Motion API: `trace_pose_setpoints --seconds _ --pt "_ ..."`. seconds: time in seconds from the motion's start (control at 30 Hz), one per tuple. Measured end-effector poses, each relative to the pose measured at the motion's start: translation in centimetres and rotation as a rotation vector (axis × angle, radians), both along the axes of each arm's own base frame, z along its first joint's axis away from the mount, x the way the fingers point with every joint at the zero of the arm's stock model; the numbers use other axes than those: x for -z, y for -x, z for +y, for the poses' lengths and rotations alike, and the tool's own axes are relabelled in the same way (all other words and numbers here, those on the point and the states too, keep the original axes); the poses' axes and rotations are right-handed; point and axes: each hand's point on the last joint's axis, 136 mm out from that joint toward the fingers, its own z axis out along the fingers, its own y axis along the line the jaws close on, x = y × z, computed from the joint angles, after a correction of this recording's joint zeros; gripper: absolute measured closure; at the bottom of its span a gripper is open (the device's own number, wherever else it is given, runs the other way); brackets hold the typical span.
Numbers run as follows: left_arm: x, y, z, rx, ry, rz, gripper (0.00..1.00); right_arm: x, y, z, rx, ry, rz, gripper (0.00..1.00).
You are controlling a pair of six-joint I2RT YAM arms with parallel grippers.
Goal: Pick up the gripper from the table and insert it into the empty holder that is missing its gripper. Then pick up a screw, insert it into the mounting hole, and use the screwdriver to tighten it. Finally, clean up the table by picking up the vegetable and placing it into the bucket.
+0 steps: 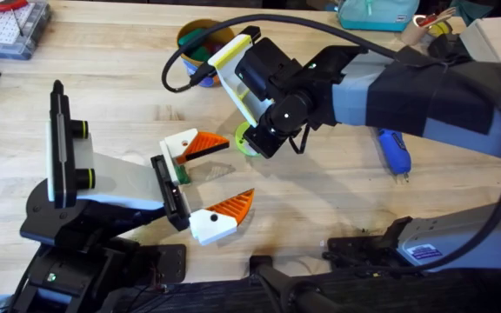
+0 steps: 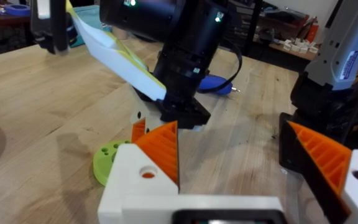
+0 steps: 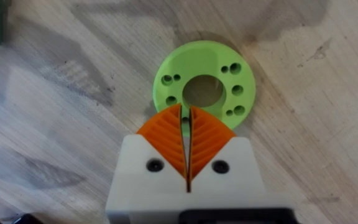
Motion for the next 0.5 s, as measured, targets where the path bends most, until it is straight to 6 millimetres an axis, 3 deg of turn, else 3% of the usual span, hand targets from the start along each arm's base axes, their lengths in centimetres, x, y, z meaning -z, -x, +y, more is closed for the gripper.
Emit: trace_pose_setpoints --seconds 0.5 --pt "0.0 0.0 0.0 0.0 0.0 0.006 0.013 -0.4 -1.0 0.7 0.059 -0.048 -0.022 0.998"
